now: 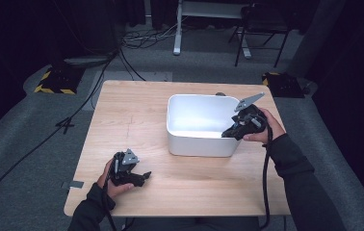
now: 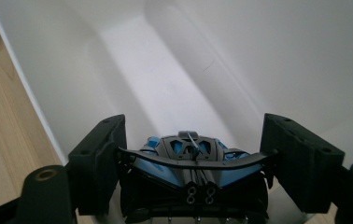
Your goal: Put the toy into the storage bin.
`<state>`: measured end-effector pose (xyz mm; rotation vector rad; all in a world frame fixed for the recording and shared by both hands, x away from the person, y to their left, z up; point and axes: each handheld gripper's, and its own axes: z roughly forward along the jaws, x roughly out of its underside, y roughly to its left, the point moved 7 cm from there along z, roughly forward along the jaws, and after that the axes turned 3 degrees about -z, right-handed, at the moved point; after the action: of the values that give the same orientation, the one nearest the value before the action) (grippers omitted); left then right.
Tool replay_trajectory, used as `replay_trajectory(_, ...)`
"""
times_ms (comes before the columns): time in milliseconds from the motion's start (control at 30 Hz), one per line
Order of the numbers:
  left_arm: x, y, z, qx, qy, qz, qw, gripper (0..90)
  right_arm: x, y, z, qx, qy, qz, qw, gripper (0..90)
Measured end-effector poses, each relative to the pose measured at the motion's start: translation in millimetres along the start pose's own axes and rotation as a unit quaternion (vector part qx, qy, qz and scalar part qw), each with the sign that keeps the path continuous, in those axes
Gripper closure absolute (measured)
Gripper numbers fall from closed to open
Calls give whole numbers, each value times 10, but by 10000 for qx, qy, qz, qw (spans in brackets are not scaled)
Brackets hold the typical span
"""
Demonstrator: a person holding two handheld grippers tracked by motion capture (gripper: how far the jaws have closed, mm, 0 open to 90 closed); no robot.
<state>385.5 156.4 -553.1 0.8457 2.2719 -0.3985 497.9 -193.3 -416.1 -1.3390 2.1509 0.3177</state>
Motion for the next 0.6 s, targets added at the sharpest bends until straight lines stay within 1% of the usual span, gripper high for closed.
replay_trajectory(33,0,1,-1,-6,4,0,10000,164,-1,-2,-5,54,-58,-24,10000,238)
replay_trajectory(100,1,0,-2,-8,6,-2,10000,164,-4,14,-18,34,-232,3,9997,238)
replay_trajectory(133,0,0,0,2,2,-2,10000,163,-3,9,-25,103,-284,-8,9995,238)
replay_trajectory(167,0,0,0,-1,1,1,10000,164,-2,9,-30,108,-359,-21,9993,239)
replay_trajectory(233,0,0,0,-3,2,-1,10000,164,-1,13,-44,151,-475,7,9988,238)
replay_trajectory(267,1,0,-2,-6,6,-4,10000,164,1,23,-48,125,-522,42,9986,238)
replay_trajectory(300,0,0,0,-1,2,0,10000,164,-1,18,-49,138,-588,-16,9982,238)
replay_trajectory(333,0,1,-1,-5,3,1,10000,163,-2,20,-55,187,-622,33,9979,238)
replay_trajectory(367,1,-3,1,8,1,-23,10000,164,-4,14,-62,204,-672,27,9975,238)
replay_trajectory(467,0,1,-1,-6,1,2,10000,164,-8,17,-75,172,-775,115,9968,238)
replay_trajectory(533,1,-3,1,6,0,-21,10000,163,-13,16,-84,179,-859,142,9960,238)
replay_trajectory(600,1,-4,1,12,1,-24,10000,163,-26,24,-96,180,-957,113,9952,238)
